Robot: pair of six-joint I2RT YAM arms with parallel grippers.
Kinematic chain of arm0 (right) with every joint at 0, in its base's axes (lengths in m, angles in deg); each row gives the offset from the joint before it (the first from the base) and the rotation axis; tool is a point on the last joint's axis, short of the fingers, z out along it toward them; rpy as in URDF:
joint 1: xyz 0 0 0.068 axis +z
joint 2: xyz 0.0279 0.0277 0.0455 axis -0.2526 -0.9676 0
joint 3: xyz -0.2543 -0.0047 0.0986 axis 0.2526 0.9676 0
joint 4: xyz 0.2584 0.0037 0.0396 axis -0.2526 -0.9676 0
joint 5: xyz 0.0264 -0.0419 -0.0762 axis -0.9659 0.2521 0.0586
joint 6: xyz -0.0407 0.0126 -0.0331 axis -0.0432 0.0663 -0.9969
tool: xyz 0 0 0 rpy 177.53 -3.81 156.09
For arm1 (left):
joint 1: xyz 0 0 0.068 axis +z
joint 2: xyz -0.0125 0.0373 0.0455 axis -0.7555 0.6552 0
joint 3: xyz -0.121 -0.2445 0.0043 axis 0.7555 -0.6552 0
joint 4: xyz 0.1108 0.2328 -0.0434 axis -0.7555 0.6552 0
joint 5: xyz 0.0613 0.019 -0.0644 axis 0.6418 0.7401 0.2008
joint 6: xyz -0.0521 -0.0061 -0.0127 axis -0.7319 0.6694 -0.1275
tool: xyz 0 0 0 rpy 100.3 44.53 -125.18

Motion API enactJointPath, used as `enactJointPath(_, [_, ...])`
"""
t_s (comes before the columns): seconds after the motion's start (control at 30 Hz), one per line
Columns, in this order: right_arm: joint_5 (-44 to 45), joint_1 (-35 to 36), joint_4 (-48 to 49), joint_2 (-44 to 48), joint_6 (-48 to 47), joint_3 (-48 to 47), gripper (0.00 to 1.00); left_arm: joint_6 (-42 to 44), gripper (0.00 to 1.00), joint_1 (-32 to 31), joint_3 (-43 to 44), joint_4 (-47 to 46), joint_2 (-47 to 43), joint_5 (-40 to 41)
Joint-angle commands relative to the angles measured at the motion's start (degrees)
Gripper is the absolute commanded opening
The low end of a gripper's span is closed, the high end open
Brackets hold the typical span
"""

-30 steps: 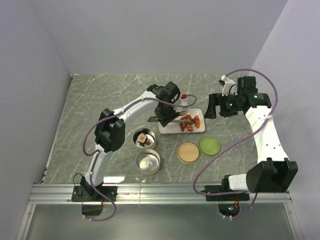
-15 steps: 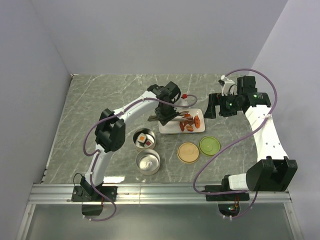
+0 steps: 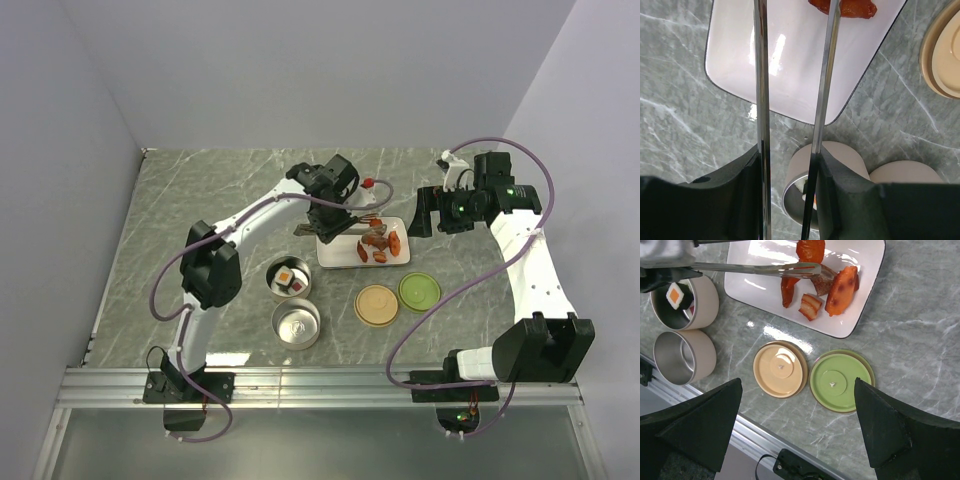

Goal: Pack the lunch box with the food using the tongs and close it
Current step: Pick up the food using the clamp, then place the food into the lunch box

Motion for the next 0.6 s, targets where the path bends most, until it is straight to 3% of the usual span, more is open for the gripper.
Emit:
enactJointPath(0.0, [-0.8, -0.5, 0.1, 0.6, -0.4, -2.8, 1.0, 0.2, 0.37, -0.3, 1.0, 0.1, -5.4, -1.1])
enactJointPath(0.13, [-1.2, -0.5, -0.4, 0.7, -0.9, -3.2, 1.0, 0.6, 0.37, -0.2, -5.0, 1.1, -10.4, -2.2])
enactJointPath(0.33, [-2.2, -0.5, -1.5, 0.7, -1.9, -3.1, 1.0, 2.9, 0.37, 1.0, -20.2, 0.7, -24.9, -4.9])
enactJointPath(0.57, [0.3, -0.6, -2.3, 0.7, -3.3, -2.3, 1.0, 6.4, 0.37, 5.2, -31.8, 2.1, -41.5, -9.0])
